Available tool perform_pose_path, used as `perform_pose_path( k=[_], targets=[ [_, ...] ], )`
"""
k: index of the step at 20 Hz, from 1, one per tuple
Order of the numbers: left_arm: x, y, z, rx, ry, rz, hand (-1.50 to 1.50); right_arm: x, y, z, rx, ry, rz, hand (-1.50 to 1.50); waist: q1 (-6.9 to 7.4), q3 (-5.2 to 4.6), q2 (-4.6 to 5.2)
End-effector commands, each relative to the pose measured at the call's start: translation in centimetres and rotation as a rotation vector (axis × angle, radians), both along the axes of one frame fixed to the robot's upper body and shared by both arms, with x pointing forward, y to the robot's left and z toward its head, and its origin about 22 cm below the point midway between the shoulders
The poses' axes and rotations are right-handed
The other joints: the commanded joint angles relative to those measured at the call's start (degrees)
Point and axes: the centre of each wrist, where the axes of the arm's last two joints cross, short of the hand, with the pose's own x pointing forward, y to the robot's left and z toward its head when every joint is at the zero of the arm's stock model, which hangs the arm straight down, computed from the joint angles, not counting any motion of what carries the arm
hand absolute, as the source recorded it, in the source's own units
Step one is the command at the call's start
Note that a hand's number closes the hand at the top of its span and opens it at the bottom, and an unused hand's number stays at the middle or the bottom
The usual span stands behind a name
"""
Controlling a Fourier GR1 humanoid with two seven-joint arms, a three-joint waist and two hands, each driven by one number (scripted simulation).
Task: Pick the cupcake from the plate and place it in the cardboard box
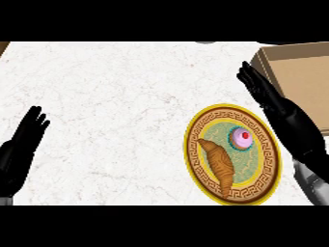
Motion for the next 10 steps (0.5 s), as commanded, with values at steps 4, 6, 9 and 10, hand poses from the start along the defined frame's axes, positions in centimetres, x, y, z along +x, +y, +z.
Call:
perform_pose_path(
  k=[4,6,9,10],
  targets=[
    [1.5,0.6,3.5,0.184,-0.141,-0.081,0.00,0.2,-6.0,3.2,0.049,-0.061,-0.581,-1.50,-7.92,0.06,-3.14],
    [1.9,1.3,5.0,0.283,-0.202,-0.104,0.00,0.1,-8.8,3.9,0.096,-0.074,-0.817,-1.50,-11.96,-0.02,-4.09],
    [1.8,0.7,4.5,0.305,-0.172,-0.169,0.00,-2.0,-12.5,1.2,-0.166,0.095,-1.040,-1.50,-11.34,-0.27,-3.09],
    [2.2,0.7,5.1,0.296,-0.181,-0.185,0.00,-2.7,-11.5,1.5,-0.146,0.068,-1.072,-1.50,-10.06,-0.27,-3.02]
  ],
)
